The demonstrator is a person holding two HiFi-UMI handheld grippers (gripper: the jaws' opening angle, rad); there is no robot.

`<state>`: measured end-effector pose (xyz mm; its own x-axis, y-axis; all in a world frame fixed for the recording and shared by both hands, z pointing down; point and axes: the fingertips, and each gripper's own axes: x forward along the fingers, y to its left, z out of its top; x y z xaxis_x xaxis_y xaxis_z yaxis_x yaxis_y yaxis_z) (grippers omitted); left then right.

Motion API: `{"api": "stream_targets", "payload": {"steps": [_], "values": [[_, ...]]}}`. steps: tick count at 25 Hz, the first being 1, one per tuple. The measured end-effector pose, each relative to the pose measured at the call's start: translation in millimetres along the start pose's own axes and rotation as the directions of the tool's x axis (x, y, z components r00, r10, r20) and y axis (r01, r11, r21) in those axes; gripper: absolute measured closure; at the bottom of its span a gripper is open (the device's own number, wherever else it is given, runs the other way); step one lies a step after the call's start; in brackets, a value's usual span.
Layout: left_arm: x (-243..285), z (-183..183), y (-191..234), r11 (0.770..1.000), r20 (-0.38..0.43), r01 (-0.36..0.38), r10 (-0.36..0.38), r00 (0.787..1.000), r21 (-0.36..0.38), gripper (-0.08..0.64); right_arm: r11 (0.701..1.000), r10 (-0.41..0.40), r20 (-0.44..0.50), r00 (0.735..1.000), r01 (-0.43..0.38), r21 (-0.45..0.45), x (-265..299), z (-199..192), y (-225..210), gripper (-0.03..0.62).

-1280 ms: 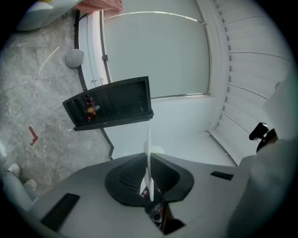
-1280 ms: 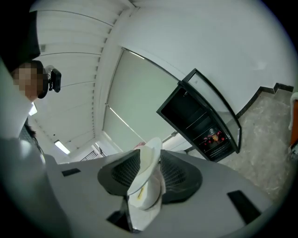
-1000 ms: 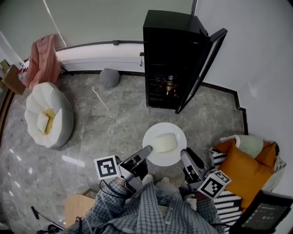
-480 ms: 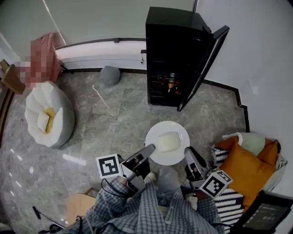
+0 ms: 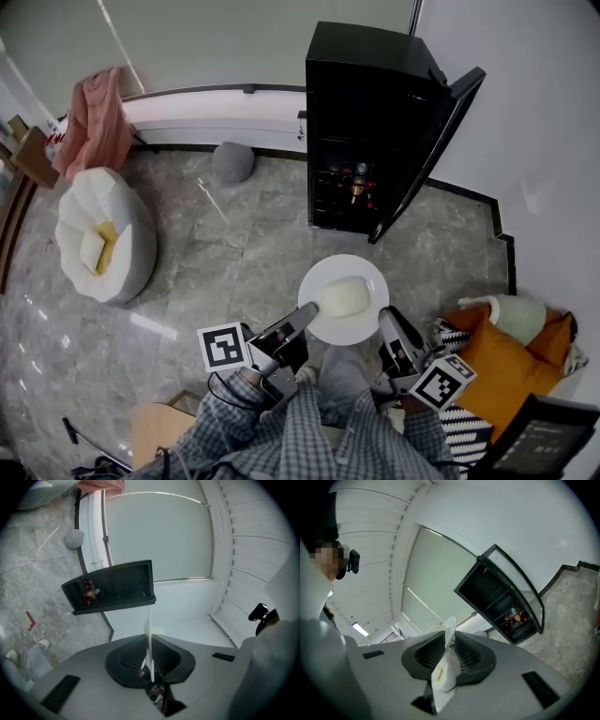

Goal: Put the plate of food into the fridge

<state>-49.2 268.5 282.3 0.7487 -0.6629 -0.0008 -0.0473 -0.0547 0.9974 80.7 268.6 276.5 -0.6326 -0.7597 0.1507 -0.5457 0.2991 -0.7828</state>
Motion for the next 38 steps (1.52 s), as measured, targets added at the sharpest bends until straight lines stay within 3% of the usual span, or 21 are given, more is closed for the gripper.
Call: {"api": "stream_targets", "payload": {"steps": [8, 13, 24, 38], "values": [[50.6, 25.9, 4.0, 1.0, 0.033, 0.004, -0.004, 0.999, -0.016, 0.538, 1.0, 0.016, -0.027, 1.0, -0.016, -0.002, 30.2, 41.8, -29.4, 0.522], [84.4, 40.6, 7.6, 1.0, 0.068, -0.011, 0.012, 0.998, -0.024, 0.538, 0.997, 0.009, -0.081, 0.997, -0.015, -0.078, 50.5, 71.4, -50.3, 0.523], [149.6, 68.4, 4.0, 1.0, 0.137, -0.012, 0.012, 0.991, -0.008, 0.538, 0.995, 0.064, -0.112, 0.992, -0.072, -0.071, 85.8, 133.1, -84.4, 0.523], [168.1, 77.4, 12.0, 0.998, 0.169, -0.043, 0.049, 0.984, -0.036, 0.538, 0.998, 0.06, -0.133, 0.989, -0.064, -0.03, 100.7, 146.8, -102.0, 0.523]]}}
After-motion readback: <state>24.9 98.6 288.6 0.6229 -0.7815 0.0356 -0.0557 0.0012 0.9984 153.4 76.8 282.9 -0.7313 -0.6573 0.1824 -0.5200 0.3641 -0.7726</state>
